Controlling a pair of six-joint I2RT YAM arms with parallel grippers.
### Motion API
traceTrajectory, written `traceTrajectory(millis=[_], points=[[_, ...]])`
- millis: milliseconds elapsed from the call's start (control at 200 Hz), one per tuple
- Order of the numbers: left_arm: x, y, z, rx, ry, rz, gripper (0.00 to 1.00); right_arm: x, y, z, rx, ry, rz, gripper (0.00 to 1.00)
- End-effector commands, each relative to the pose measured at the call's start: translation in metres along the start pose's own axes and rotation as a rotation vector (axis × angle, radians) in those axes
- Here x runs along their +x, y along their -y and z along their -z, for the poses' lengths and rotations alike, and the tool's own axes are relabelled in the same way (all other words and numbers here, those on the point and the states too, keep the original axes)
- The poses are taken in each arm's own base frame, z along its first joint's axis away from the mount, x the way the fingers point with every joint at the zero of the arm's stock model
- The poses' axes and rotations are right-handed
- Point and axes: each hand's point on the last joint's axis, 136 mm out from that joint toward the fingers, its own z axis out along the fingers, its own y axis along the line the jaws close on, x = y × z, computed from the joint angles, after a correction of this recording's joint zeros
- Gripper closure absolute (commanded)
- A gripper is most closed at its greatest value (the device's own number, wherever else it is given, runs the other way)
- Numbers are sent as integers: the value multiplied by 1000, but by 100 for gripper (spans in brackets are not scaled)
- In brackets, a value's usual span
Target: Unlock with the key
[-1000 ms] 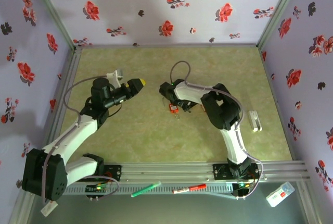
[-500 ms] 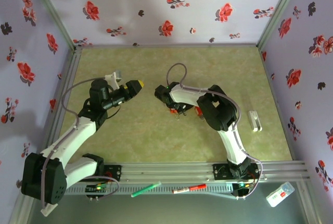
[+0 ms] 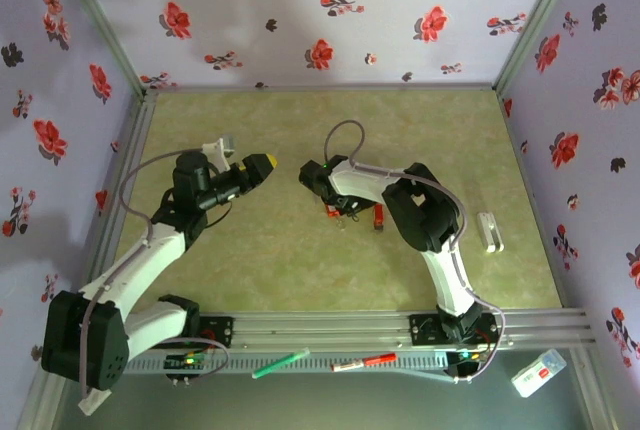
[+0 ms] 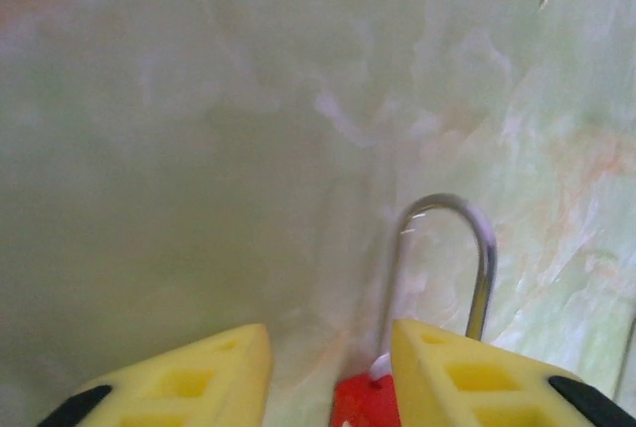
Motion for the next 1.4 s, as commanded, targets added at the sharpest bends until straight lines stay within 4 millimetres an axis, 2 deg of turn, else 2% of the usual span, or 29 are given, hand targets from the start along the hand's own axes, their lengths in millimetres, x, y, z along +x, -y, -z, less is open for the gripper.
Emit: traceTrajectory(millis=[0,215,390,525,630,695,805,885,1065,1250,1395], points=[[-2,1,-3,20,-2,3,30,-2,-26,19,-174,16,-68,57],[1,-2,-8,22,-12,12,30,-1,-32,28,-237,5,-68,56],[3,-4,-10,20,-19,12,30,-4,-31,56,-361,46,-135,52],[1,-1,-10,27,-14,5,30,-1,-3,85,-399,111,-205,47],[1,-1,-12,28,-15,7,30,9,28,95,-367,150,-253,44],[1,-2,-13,27,-16,7,30,20,45,90,-347,137,-287,43],[2,-4,-14,25,-20,7,30,41,60,61,-348,74,-350,47],[2,-4,-16,27,-21,9,30,49,53,49,-394,33,-354,50],[3,-4,-15,28,-24,5,30,44,33,42,-450,8,-339,52],[5,-5,-12,21,-27,2,30,47,23,20,-400,-39,-321,55],[6,-6,-12,16,-28,-5,30,43,25,6,-341,-53,-321,58]])
